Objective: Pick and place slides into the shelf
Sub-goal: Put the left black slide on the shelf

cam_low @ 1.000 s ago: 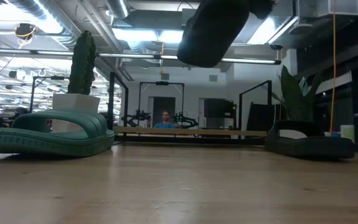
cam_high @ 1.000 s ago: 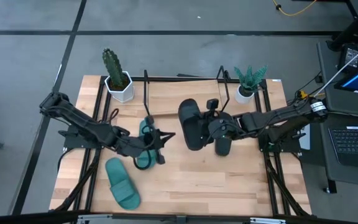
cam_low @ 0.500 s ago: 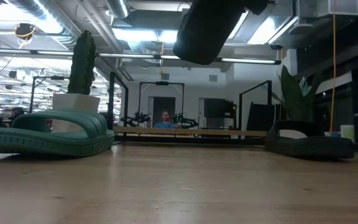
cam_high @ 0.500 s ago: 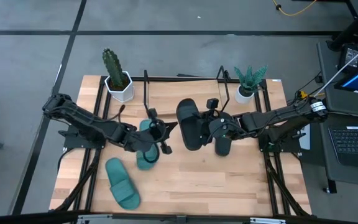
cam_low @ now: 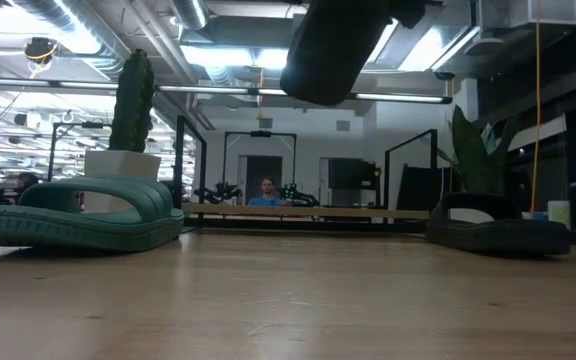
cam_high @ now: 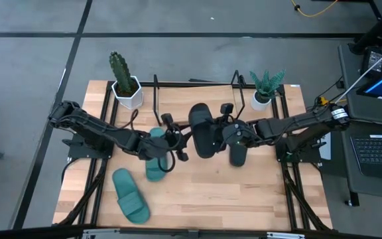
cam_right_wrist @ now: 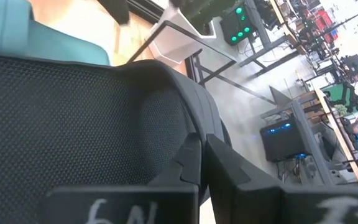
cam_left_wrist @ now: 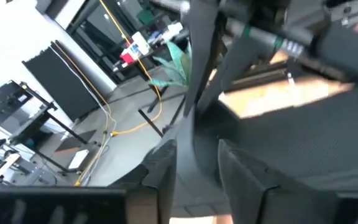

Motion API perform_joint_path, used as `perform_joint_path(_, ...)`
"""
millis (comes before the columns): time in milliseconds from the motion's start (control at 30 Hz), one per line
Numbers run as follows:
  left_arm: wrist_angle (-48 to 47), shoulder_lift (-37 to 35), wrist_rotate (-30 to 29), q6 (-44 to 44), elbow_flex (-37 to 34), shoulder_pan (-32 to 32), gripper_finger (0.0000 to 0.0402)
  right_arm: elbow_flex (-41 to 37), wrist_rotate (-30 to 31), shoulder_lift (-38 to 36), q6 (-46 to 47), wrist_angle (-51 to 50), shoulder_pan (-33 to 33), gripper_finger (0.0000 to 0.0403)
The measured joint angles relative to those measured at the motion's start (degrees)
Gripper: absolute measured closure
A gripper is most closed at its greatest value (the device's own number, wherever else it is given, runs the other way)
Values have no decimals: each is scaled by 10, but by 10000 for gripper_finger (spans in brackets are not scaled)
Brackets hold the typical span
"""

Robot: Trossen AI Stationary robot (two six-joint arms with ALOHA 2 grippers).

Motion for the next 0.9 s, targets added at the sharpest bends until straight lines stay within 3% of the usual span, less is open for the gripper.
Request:
perform_joint_path(533, 10, 0, 90, 19, 0, 57, 269, 0, -1, 2, 3, 1, -16, 392)
perform_joint_path(900, 19, 21, 99, 48, 0, 78, 269, 0, -5, 2, 3, 1, -18, 392)
